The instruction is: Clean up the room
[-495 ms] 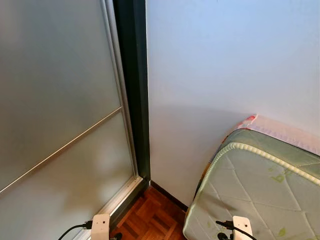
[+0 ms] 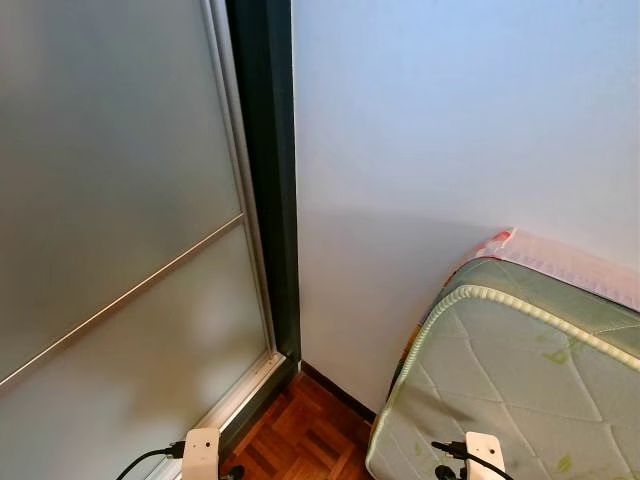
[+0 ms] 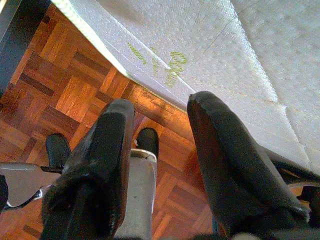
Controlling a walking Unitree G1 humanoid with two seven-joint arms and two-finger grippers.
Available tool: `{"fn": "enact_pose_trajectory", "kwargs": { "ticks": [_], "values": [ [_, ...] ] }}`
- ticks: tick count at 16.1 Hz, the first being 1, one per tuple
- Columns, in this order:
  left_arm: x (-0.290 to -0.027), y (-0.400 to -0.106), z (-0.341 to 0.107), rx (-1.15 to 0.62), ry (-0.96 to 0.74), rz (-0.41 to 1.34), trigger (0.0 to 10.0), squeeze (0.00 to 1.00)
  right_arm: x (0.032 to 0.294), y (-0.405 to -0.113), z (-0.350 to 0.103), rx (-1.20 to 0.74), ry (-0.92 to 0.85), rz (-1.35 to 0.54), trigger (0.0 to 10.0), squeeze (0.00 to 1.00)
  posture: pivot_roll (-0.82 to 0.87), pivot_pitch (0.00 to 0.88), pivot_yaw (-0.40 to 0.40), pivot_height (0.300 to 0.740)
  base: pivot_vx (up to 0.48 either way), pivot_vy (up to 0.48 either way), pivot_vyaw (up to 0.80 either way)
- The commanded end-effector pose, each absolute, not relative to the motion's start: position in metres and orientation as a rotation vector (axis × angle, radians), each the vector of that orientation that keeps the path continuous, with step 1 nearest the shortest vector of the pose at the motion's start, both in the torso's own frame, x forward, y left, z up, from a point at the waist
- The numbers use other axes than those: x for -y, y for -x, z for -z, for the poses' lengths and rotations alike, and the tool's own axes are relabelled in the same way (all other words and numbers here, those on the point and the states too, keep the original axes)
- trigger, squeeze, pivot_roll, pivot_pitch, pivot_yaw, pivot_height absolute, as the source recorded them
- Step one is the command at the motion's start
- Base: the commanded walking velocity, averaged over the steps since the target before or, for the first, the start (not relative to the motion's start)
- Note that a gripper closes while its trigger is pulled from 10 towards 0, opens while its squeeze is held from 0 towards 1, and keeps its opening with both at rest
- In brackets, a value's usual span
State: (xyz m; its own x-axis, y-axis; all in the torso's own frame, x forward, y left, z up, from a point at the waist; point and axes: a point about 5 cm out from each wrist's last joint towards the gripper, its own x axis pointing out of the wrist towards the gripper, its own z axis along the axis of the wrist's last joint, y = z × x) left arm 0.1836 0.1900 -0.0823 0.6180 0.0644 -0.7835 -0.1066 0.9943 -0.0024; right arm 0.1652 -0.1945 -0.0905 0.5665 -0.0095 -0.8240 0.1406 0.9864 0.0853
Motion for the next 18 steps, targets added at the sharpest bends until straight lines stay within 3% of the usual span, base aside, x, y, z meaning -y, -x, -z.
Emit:
{"fn": "enact_pose_trajectory", "kwargs": {
  "ticks": [1, 10, 18],
  "values": [
    [-0.222, -0.122, 0.098, -0.991, 0.046, -0.016, 10.0, 0.0, 0.271, -0.105, 0.089, -1.031, -0.17, 0.105, 10.0, 0.0, 0.1, 0.12, -0.103, 0.74, 0.0, 0.0, 0.0],
    [-0.216, -0.118, 0.1, -0.983, 0.046, -0.007, 10.0, 0.0, 0.269, -0.103, 0.09, -1.031, -0.195, 0.116, 10.0, 0.0, 0.13, 0.001, -0.104, 0.74, -0.027, 0.0, 0.0],
    [-0.22, -0.109, 0.102, -0.999, 0.074, -0.065, 10.0, 0.0, 0.266, -0.104, 0.091, -1.021, -0.226, 0.124, 10.0, 0.0, 0.14, 0.0, -0.103, 0.74, -0.061, 0.0, 0.0]
  ]
}}
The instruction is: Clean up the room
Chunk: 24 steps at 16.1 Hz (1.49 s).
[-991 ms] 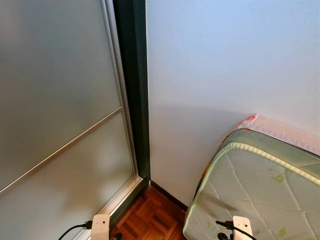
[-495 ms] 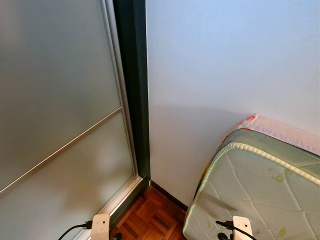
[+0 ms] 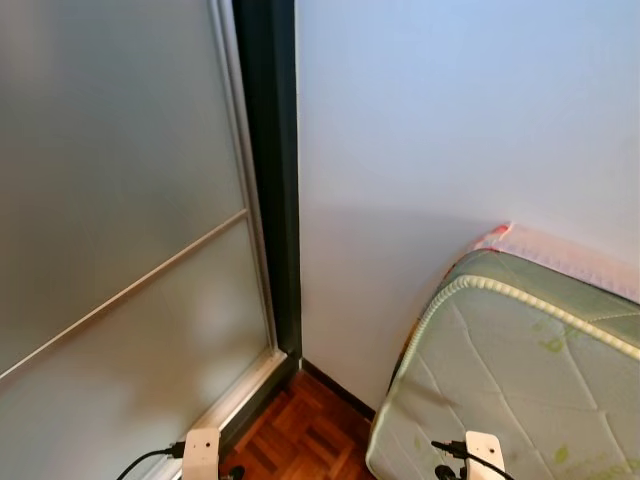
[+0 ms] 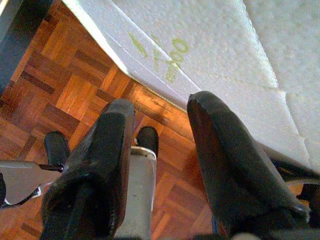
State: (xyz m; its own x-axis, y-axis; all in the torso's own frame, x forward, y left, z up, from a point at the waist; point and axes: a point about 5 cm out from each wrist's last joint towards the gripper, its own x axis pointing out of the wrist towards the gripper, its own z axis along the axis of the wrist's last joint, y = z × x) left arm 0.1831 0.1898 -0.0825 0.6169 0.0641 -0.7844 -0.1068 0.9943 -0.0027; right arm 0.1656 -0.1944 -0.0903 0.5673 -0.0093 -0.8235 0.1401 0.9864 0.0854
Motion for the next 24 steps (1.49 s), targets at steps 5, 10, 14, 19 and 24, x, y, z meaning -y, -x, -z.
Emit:
{"fn": "enact_pose_trajectory", "kwargs": {
  "ticks": [5, 10, 14, 19, 24],
  "values": [
    [-0.2201, -0.1072, 0.102, -0.999, 0.077, -0.081, 10.0, 0.0, 0.2633, -0.1031, 0.0921, -1.027, -0.237, 0.122, 10.0, 0.0, 0.14, 0.0, -0.101, 0.74, 0.0, 0.0, 0.0],
    [-0.2187, -0.1086, 0.1019, -0.993, 0.091, -0.087, 10.0, 0.0, 0.2634, -0.1046, 0.0915, -1.028, -0.234, 0.111, 10.0, 0.0, 0.14, 0.0, -0.105, 0.74, -0.289, 0.0, 0.0],
    [-0.2197, -0.1109, 0.1012, -0.99, 0.085, -0.087, 10.0, 0.0, 0.2644, -0.1071, 0.0905, -1.021, -0.229, 0.11, 10.0, 0.0, 0.13, 0.0, -0.114, 0.74, -0.291, 0.0, 0.0],
    [-0.22, -0.1139, 0.1001, -0.973, 0.1, -0.101, 10.0, 0.0, 0.2643, -0.1101, 0.0896, -1.013, -0.235, 0.103, 10.0, 0.0, 0.13, 0.0, -0.121, 0.74, -0.288, 0.0, 0.0],
    [-0.2202, -0.116, 0.0994, -0.966, 0.1, -0.104, 10.0, 0.0, 0.2643, -0.1119, 0.0891, -1.005, -0.246, 0.111, 10.0, 0.0, 0.14, 0.0, -0.126, 0.74, -0.288, 0.0, 0.0]
  ]
}}
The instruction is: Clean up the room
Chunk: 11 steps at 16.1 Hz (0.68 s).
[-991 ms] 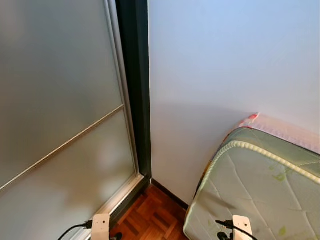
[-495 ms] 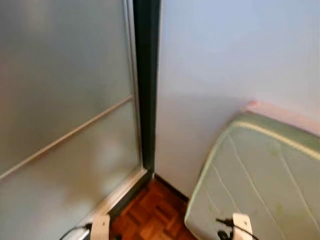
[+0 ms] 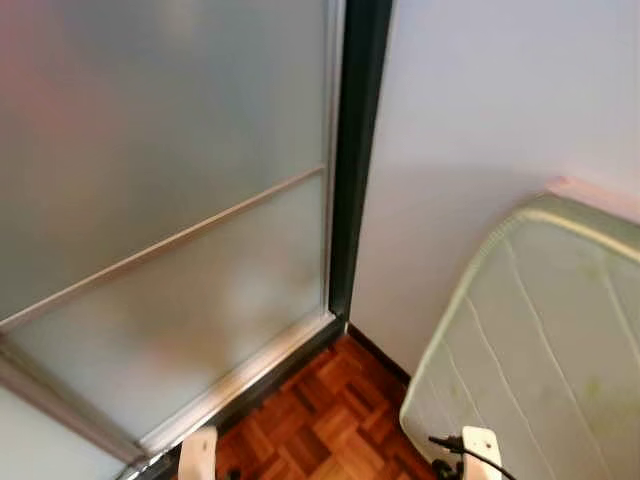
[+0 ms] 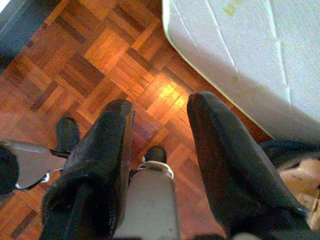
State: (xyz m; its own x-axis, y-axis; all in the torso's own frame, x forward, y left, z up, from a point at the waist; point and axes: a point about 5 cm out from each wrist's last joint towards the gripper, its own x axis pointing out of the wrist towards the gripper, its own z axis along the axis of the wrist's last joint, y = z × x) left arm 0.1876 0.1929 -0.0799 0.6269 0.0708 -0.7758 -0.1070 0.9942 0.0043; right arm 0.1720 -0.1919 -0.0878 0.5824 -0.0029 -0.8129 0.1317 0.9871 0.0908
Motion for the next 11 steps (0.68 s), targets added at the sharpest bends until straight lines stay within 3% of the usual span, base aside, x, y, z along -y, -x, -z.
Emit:
{"fn": "enact_pose_trajectory", "kwargs": {
  "ticks": [1, 11],
  "values": [
    [-0.2197, -0.1164, 0.0994, -0.965, 0.102, -0.104, 10.0, 0.0, 0.2648, -0.1121, 0.0889, -1.006, -0.24, 0.108, 10.0, 0.0, 0.15, 0.0, -0.13, 0.74, -0.289, 0.0, 0.0],
    [-0.2181, -0.1175, 0.0996, -0.968, 0.112, -0.103, 10.0, 0.0, 0.2659, -0.1134, 0.0881, -1.005, -0.246, 0.11, 10.0, 0.0, 0.15, 0.005, -0.135, 0.74, -0.289, 0.0, 0.0]
  ]
}}
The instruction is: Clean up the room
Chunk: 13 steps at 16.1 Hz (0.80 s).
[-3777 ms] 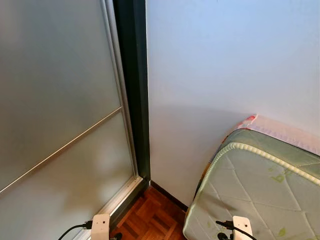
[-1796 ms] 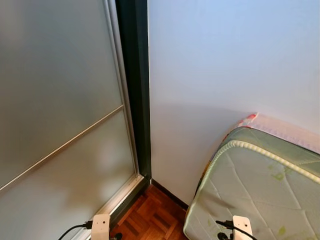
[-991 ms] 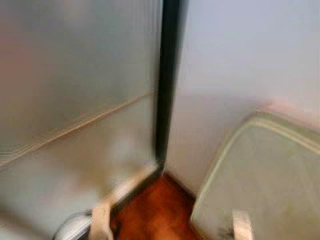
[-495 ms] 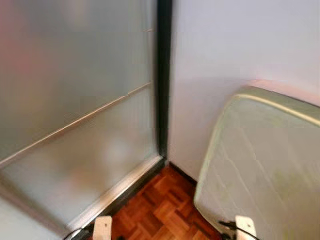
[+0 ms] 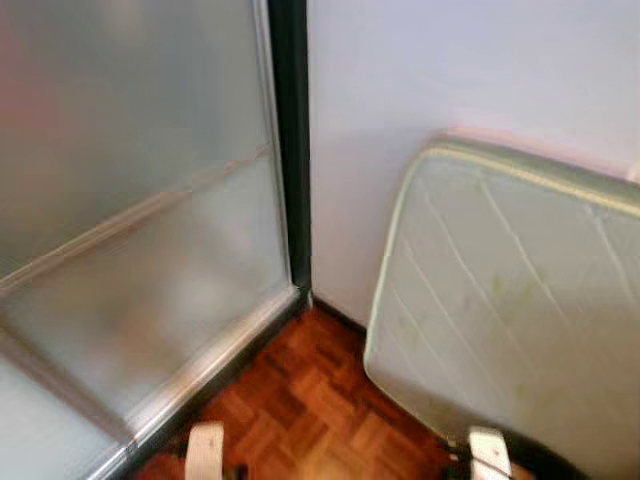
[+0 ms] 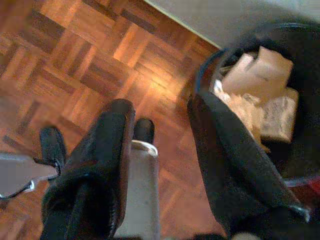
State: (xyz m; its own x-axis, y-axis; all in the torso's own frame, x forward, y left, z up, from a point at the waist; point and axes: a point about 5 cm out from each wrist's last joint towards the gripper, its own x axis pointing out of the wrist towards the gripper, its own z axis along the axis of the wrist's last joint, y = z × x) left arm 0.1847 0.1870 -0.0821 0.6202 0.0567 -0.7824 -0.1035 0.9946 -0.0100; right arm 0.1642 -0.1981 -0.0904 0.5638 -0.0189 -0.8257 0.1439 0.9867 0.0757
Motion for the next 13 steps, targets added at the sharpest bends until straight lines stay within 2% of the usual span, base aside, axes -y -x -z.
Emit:
{"fn": "enact_pose_trajectory", "kwargs": {
  "ticks": [1, 10, 13],
  "values": [
    [-0.2178, -0.1177, 0.0996, -0.967, 0.115, -0.102, 10.0, 0.0, 0.2662, -0.1134, 0.0881, -1.006, -0.246, 0.111, 10.0, 0.0, 0.15, 0.008, -0.133, 0.74, -0.281, 0.0, 0.0],
    [-0.2212, -0.118, 0.0989, -0.974, 0.109, -0.091, 10.0, 0.0, 0.2618, -0.1153, 0.0885, -0.98, -0.281, 0.113, 10.0, 0.0, 0.14, 0.002, -0.113, 0.74, -0.284, 0.0, 0.0],
    [-0.2218, -0.1188, 0.0985, -0.967, 0.11, -0.102, 10.0, 0.0, 0.262, -0.1155, 0.0886, -0.984, -0.277, 0.119, 10.0, 0.0, 0.14, 0.003, -0.113, 0.74, 0.0, 0.0, 0.0]
  ]
}}
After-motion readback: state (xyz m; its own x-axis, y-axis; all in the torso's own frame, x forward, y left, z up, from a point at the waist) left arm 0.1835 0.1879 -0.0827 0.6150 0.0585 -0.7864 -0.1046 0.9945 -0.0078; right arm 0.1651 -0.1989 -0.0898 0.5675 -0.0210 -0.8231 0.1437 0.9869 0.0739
